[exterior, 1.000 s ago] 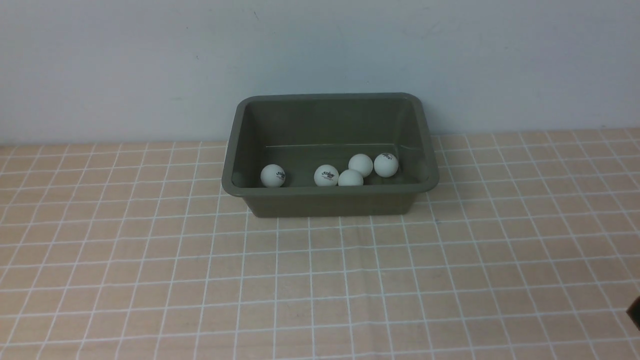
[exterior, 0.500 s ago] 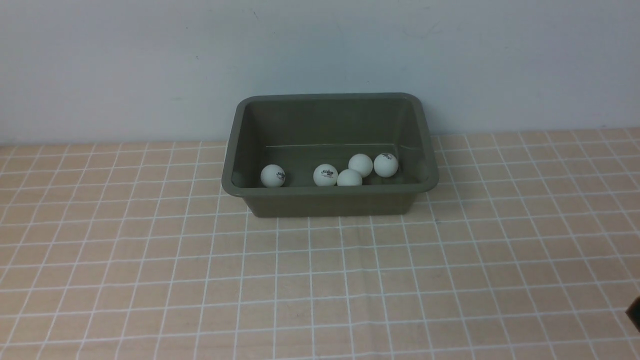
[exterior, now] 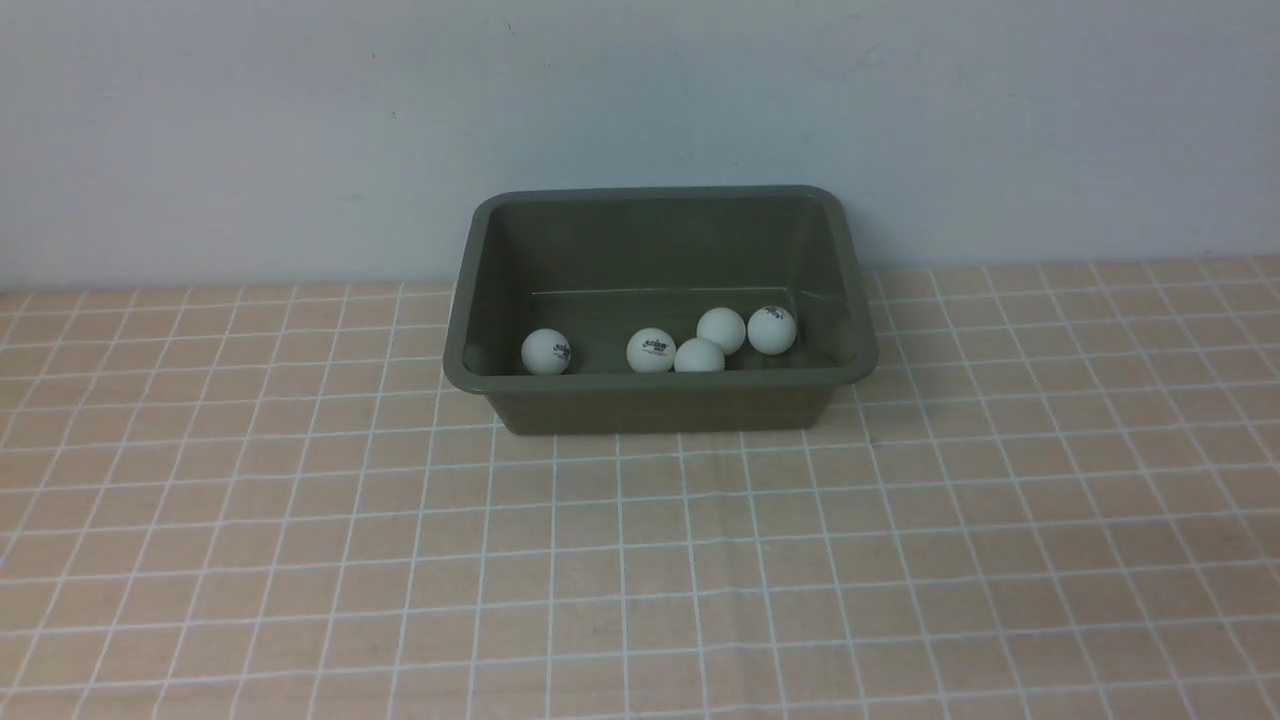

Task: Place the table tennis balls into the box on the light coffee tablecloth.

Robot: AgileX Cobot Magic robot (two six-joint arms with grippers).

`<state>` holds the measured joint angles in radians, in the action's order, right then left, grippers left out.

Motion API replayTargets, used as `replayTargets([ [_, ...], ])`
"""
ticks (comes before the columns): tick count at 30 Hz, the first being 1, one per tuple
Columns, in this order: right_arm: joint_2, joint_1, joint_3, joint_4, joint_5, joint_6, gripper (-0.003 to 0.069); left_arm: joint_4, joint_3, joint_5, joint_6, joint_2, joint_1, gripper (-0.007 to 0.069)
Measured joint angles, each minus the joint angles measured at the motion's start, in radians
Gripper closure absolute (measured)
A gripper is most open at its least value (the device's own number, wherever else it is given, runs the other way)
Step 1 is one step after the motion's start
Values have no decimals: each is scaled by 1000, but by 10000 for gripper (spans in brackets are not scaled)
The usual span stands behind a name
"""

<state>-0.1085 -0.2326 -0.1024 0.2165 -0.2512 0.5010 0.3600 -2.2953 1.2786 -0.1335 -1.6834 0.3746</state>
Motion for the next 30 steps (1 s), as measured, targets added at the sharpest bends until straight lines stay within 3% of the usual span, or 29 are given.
replayTargets([
  [5,0,259,4,1,-65,0,426,10,0,0,0,-10,0,505],
  [11,5,421,9,23,-126,0,426,14,0,0,0,-16,0,505],
  [30,91,446,123,46,-161,1,426,42,0,-1,-26,-16,0,505],
])
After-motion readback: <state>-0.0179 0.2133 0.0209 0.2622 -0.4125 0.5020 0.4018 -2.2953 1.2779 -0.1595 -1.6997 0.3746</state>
